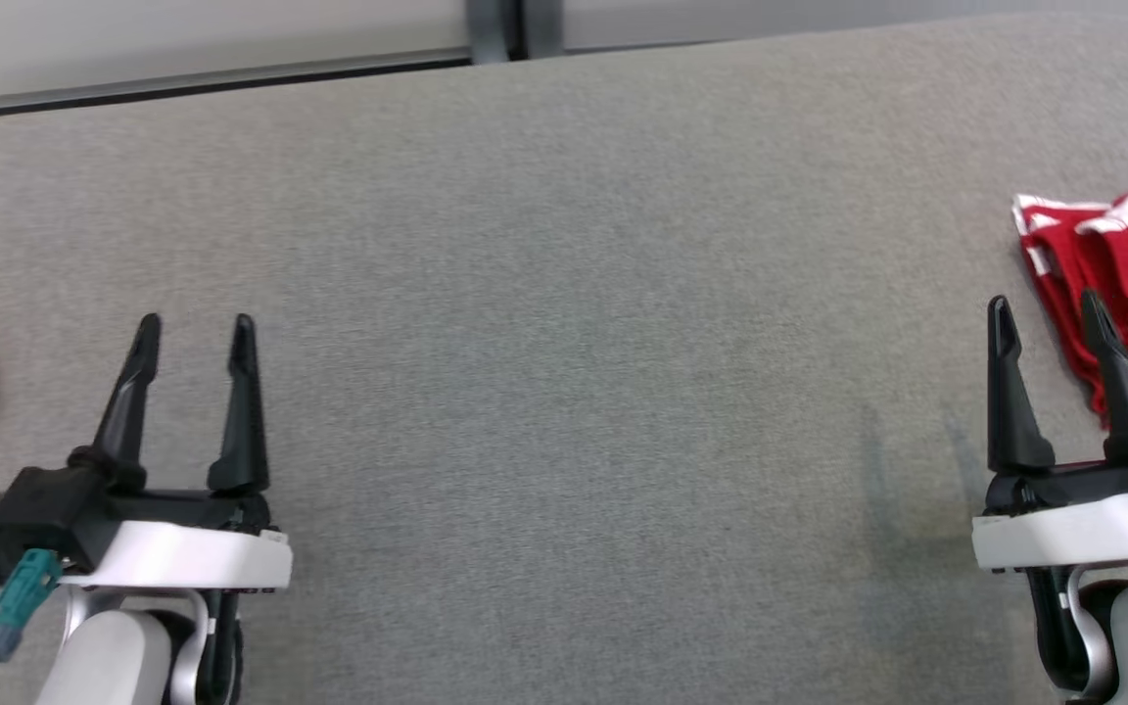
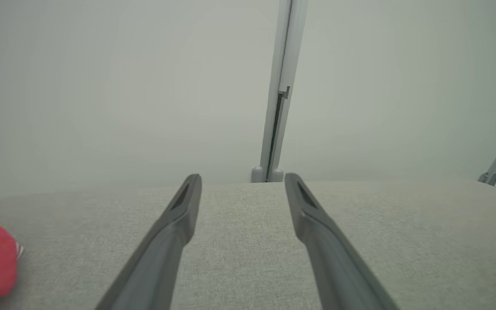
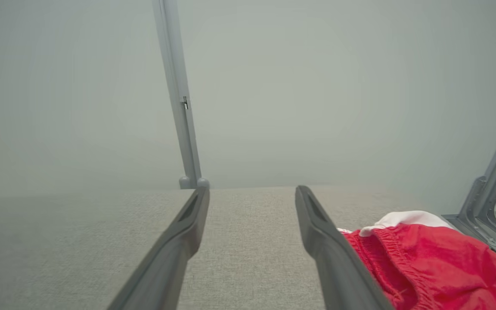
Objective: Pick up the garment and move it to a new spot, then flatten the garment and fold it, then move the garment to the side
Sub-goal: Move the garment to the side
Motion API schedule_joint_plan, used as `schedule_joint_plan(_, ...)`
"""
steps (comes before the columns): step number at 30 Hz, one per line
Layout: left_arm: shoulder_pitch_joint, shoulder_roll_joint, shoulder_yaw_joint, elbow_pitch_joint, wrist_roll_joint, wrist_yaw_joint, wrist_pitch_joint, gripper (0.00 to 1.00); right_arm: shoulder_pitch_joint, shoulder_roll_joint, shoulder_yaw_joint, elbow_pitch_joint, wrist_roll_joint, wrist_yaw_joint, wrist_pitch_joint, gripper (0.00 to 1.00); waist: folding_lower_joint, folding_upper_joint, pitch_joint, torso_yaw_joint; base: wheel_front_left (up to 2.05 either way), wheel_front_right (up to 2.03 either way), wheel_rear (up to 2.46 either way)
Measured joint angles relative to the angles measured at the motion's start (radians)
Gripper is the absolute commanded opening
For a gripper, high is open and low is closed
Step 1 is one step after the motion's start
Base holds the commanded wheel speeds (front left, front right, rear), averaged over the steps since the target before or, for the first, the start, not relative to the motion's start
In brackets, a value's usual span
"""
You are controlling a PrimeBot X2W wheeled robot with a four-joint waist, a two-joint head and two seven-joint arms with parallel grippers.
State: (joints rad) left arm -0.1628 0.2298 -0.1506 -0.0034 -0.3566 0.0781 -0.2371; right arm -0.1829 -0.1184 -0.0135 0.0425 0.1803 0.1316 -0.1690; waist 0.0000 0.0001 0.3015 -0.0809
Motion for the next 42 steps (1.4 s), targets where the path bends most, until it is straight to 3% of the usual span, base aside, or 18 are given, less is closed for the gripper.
schedule_joint_plan(11, 0.063, 0.01, 0.008, 0.043, -0.031, -0.007, 0.0, 1.0, 0.102, 0.028, 0.006, -0.087, -0.016, 0.0, 0.092, 1.0, 0.0, 0.0, -0.094, 0.089, 0.0, 0.0, 0.0)
schedule_joint_plan(28, 0.255, 0.04, -0.014, 0.012, -0.04, 0.025, 0.08, 1.0, 0.306, 0.027, 0.001, -0.139, 0.019, 0.0, 0.164, 1.0, 0.0, 0.0, -0.311, 0.076, 0.0, 0.0, 0.0)
schedule_joint_plan(42, 0.284, 0.041, -0.014, -0.047, -0.043, 0.062, 0.104, 1.0, 0.332, 0.026, -0.008, -0.186, 0.018, 0.0, 0.188, 1.0, 0.0, 0.0, -0.328, 0.084, 0.0, 0.0, 0.0)
